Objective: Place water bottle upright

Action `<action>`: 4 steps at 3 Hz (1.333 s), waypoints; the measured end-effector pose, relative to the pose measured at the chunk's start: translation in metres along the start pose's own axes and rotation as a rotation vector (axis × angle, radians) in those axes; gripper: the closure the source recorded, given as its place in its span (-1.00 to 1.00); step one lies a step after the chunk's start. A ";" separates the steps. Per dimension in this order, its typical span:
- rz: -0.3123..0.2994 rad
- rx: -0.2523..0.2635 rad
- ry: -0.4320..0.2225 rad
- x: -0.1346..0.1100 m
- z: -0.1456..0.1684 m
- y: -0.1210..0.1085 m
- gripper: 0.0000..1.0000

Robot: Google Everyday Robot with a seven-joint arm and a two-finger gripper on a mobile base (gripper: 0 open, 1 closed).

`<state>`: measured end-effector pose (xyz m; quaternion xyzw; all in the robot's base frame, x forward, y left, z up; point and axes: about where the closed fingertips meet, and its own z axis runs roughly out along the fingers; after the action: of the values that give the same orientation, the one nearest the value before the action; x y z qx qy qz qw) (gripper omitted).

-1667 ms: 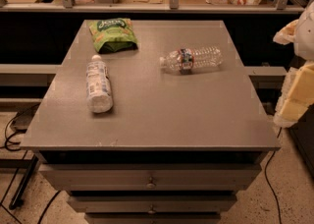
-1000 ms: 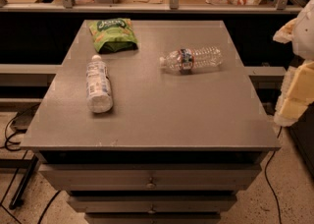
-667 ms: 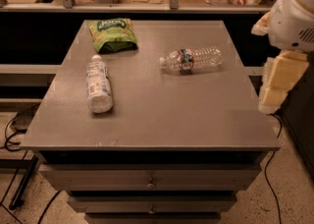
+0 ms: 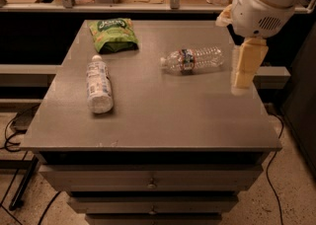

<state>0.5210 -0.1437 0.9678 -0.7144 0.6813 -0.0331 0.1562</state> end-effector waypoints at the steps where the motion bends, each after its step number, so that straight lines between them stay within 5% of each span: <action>1: 0.000 0.000 0.000 0.000 0.000 0.000 -1.00; 4: -0.071 0.042 0.132 0.004 0.040 -0.073 -1.00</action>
Offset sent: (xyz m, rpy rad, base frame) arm 0.0372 0.0119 0.0007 -0.0625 -0.0404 0.0207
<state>0.6017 -0.1393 0.9486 -0.7311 0.6633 -0.0999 0.1245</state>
